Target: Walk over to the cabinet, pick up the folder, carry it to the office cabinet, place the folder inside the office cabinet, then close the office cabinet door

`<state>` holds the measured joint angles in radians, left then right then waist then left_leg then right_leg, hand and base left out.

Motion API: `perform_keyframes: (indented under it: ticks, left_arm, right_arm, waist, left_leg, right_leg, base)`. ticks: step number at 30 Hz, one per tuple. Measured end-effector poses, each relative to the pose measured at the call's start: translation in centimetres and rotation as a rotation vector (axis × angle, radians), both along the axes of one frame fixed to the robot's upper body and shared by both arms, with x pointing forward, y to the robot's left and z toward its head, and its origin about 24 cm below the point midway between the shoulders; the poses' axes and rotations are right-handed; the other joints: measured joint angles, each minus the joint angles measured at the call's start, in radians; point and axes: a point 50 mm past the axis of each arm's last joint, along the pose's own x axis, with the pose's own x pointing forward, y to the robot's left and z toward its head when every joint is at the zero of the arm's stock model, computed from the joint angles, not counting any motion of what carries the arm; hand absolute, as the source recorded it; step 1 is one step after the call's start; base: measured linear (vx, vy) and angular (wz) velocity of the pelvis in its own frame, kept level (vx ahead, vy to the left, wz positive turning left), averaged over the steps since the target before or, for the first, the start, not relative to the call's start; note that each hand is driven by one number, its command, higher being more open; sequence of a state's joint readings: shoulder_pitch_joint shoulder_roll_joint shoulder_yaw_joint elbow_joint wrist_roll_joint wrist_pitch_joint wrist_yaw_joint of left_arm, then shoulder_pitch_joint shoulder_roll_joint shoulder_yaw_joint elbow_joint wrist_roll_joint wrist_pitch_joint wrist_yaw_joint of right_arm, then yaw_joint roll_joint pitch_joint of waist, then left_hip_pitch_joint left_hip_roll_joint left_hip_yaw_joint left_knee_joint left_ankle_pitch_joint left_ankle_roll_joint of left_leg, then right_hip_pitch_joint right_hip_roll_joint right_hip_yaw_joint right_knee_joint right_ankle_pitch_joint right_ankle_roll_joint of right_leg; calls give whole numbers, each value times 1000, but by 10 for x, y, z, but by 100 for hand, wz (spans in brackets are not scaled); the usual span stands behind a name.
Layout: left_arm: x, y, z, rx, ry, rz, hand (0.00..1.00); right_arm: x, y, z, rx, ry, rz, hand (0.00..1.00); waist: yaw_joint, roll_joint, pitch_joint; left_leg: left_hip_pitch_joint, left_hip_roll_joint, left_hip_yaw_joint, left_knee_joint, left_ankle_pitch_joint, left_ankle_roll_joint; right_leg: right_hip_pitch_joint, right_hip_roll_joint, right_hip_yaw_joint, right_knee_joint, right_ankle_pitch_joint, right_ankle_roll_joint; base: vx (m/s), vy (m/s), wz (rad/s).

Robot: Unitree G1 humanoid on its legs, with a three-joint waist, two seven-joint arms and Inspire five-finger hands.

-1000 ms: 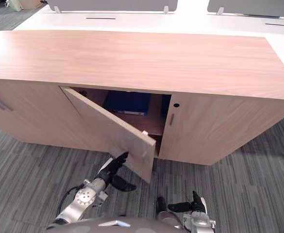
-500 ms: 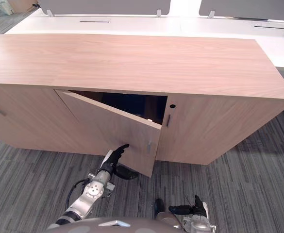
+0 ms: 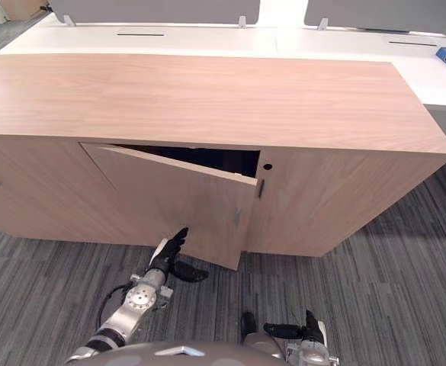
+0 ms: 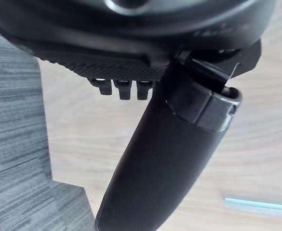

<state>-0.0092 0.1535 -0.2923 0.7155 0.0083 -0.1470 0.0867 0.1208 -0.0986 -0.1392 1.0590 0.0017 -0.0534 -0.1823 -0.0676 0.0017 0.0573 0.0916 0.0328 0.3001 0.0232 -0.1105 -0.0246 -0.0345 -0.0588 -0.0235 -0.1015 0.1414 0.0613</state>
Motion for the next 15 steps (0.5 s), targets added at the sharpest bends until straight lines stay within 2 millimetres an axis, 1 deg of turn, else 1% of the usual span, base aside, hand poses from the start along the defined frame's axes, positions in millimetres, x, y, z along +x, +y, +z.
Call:
perform_keyframes:
  ticks: [1, 3, 4, 6, 9, 10, 13, 15]
  left_arm:
    - [-3, 2, -2, 0, 12, 6, 100]
    - [-16, 12, -11, 4, 68, 47, 100]
    - [-20, 15, -14, 6, 86, 57, 100]
    - [-38, 27, -27, 14, 170, 110, 100]
    - [-58, 38, -38, 25, 255, 167, 100]
    - [-69, 44, -43, 27, 299, 208, 100]
    - [-88, 57, -51, 32, 369, 293, 100]
    - [-95, 62, -53, 34, 398, 328, 100]
  right_arm:
    - [0, 0, 0, 1, 2, 0, 100]
    - [-1, 0, -1, 6, 6, 1, 100]
    - [-1, 1, -1, 7, 6, 1, 100]
    - [-2, 1, -1, 11, 14, -1, 100]
    - [-3, 1, -2, 19, 12, -37, 100]
    - [-4, 1, -2, 22, 17, -45, 100]
    - [-4, 1, -2, 32, 15, -56, 100]
    - [-5, 1, -3, 44, 13, -82, 100]
  waist:
    - [0, -1, -1]
    - [2, -4, -5]
    - [2, -5, -6]
    - [4, -9, -11]
    - [6, -9, -11]
    - [8, -9, -11]
    - [12, -13, -14]
    - [19, -14, -18]
  left_leg:
    - [2, 0, 0, 1, -1, 0]
    - [4, -2, 1, 5, -3, 1]
    - [4, -2, 1, 6, -3, 1]
    - [4, -2, 0, 7, -3, 1]
    - [11, -2, -1, 7, -3, 1]
    - [15, -2, -2, 6, -3, 1]
    - [18, -3, -5, 6, -3, 1]
    - [19, -4, -6, 6, -3, 2]
  right_leg:
    - [3, 0, 0, 0, 0, 0]
    - [6, -3, 1, -1, 0, 0]
    - [6, -3, 1, -1, 0, 0]
    - [6, -4, 1, -1, 0, 0]
    - [13, -4, 0, -1, -1, 0]
    - [17, -5, -2, -1, -1, 1]
    - [19, -7, -4, -1, -1, 1]
    - [21, -8, -6, -1, -2, 2]
  base:
    - [-46, -4, -1]
    - [-43, -12, -1]
    - [-42, -18, 0]
    - [-37, -26, 0]
    - [-9, -10, 0]
    - [0, 0, 0]
    - [-10, -7, 1]
    - [-18, -12, 2]
